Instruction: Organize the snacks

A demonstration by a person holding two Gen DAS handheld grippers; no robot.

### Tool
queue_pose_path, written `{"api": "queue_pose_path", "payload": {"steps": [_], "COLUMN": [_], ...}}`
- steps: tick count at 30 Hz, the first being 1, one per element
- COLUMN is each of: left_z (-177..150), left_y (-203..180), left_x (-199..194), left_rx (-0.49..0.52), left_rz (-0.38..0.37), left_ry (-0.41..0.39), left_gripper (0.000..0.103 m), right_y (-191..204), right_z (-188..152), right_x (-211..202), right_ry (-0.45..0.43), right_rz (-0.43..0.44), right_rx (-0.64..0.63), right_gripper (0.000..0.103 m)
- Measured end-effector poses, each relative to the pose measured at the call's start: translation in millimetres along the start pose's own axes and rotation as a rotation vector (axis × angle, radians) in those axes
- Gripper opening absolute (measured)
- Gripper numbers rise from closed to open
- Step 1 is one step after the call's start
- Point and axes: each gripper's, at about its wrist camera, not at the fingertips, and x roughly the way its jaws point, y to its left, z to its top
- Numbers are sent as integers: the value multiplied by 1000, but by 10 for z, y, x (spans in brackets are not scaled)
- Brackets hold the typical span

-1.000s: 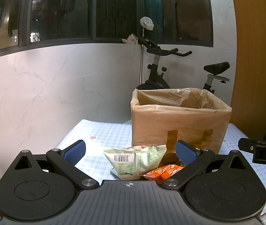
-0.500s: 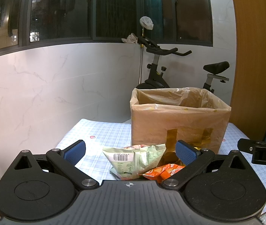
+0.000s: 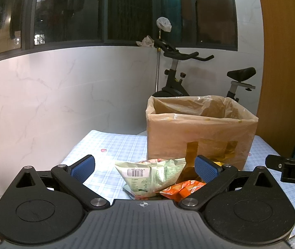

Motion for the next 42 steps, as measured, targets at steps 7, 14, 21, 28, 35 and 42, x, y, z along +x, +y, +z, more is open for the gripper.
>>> {"api": "queue_pose_path", "payload": {"steps": [7,14,21,28,35,42], "left_z": [12,-63,-256,-560,-690,-769], "left_y": [176,398,478,532,513,399], "left_x": [109,350,632,839,951,1008], "left_rx": [-21,-45,-48,-108,-107,-71], "left_rz": [75,133,109,17,-21,-47], "left_ry": [10,65,138,213,235,253], "left_gripper": [103,102,96,91,90,90], "right_y": [-70,-242,-267,-97,59,221], "right_z": [-34,-189,-420,-649,-793,-885], "right_x": [81,345,642,934,1181,1341], "right_ry": [13,78,139,222,287,311], "right_rz": [-11,-6,54,121,184,256], "right_rx": [23,84,85,37,-7,-38], "right_gripper": [102,100,99,96,94,94]}}
